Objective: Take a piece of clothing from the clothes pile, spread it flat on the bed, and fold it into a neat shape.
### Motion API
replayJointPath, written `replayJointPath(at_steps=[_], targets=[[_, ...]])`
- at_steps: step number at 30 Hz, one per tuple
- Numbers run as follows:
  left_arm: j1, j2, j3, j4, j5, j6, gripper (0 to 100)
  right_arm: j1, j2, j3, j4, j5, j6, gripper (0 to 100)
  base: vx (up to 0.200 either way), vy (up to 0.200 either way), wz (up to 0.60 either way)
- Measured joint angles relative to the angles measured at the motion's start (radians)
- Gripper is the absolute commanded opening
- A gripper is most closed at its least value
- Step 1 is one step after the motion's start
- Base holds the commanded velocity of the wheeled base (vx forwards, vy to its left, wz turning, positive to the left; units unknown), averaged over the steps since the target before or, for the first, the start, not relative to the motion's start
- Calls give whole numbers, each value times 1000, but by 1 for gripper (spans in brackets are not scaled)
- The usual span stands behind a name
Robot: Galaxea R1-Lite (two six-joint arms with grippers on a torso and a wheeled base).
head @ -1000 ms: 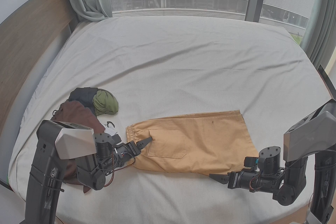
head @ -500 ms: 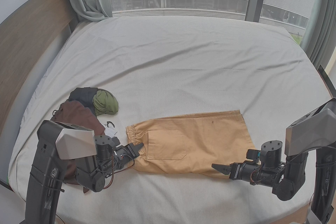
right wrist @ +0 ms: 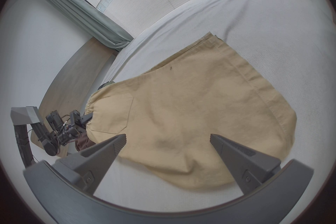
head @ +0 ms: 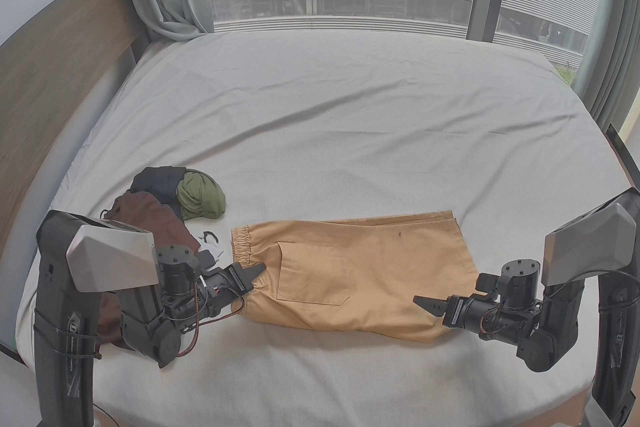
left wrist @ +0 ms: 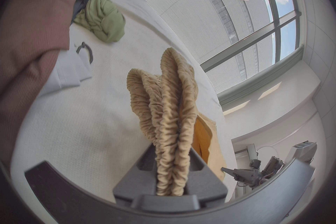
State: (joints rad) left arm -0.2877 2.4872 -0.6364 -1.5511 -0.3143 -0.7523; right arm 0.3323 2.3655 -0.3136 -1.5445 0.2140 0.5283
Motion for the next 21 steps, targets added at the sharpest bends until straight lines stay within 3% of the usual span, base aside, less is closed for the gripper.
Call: replayJointPath(at_steps=[10,21], targets=[[54,-103,104,0,-70,-3,0,6,19,2,0,0,1,100,0,0,0],[179,-194,208,1,-158,4,0,40,24,13,-1,-8,2,100,0,0,0]])
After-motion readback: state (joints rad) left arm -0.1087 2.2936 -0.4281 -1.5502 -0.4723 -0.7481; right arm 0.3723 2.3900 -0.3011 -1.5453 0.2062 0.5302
